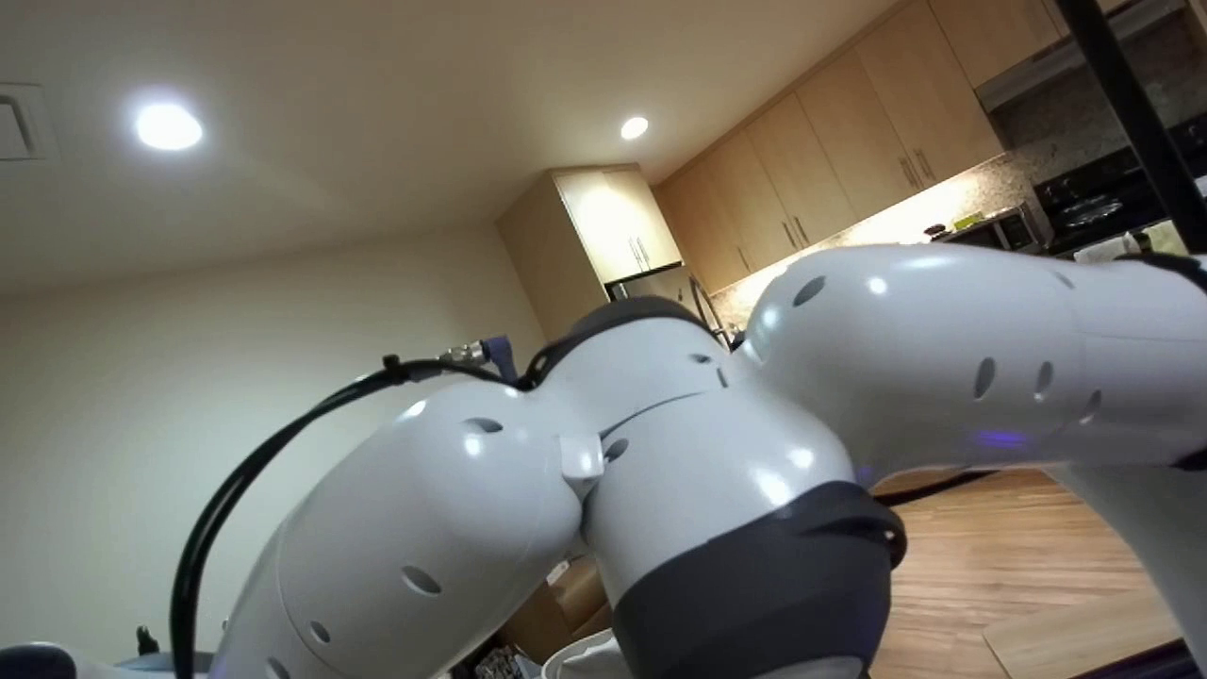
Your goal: Put the white short in the bag
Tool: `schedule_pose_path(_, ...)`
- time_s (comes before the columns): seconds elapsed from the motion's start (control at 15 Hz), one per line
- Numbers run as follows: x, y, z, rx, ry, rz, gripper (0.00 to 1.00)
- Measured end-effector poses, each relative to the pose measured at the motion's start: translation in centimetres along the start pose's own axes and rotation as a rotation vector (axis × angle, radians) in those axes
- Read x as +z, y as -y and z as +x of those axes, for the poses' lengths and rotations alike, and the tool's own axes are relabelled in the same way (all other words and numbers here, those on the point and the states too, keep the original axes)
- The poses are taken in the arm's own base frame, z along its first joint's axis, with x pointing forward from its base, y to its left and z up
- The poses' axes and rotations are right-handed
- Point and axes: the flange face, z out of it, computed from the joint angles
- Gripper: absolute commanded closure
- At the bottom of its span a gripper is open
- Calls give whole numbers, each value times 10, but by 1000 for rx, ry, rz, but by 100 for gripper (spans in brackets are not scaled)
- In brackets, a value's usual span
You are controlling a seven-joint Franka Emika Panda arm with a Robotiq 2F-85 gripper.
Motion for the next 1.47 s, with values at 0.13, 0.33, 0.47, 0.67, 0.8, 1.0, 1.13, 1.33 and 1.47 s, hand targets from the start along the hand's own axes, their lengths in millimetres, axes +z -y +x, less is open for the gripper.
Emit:
schedule_pose_path(0.13, -19, -16, -2, 26, 33, -47, 85)
schedule_pose_path(0.33, -20, -13, -7, 31, 51, -43, 93)
schedule_pose_path(0.47, -17, -9, -9, 19, 61, -44, 93)
schedule_pose_path(0.67, -18, 8, -1, 44, -1, 33, 93)
schedule_pose_path(0.8, -34, -1, -4, 99, -75, 88, 93)
schedule_pose_path(1.0, -62, -19, -17, 185, -151, 193, 93)
schedule_pose_path(1.13, -80, -27, -29, 242, -177, 271, 93)
schedule_pose_path(1.33, -107, -34, -55, 339, -190, 393, 94)
schedule_pose_path(1.47, -126, -38, -77, 410, -208, 453, 85)
